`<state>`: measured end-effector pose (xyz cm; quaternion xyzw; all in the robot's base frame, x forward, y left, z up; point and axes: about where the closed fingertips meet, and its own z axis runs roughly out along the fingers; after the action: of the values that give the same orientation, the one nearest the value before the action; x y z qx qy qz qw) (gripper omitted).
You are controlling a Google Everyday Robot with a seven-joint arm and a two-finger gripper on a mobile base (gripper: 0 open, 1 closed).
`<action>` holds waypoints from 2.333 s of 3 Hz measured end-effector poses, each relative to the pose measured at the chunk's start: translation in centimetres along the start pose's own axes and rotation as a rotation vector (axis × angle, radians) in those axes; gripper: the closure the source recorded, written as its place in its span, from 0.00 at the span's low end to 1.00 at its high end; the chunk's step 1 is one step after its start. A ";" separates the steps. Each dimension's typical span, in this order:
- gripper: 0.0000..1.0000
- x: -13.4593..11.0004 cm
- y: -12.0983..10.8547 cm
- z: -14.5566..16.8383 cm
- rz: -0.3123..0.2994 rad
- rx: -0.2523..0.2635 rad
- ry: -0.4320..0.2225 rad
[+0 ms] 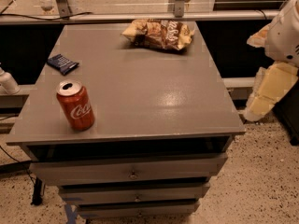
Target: Move brown chip bag near coke can
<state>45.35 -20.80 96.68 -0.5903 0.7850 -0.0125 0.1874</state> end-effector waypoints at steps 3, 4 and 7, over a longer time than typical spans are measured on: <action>0.00 -5.2 -8.4 4.5 0.136 0.073 -0.295; 0.00 -5.7 -9.8 5.0 0.156 0.092 -0.329; 0.00 -12.5 -21.3 12.8 0.299 0.173 -0.559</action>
Offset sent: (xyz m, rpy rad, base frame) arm 0.1729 0.0485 0.0041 0.4682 -0.2303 -0.1077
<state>71.87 -12.97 93.39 -0.4309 0.7773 0.1111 0.4448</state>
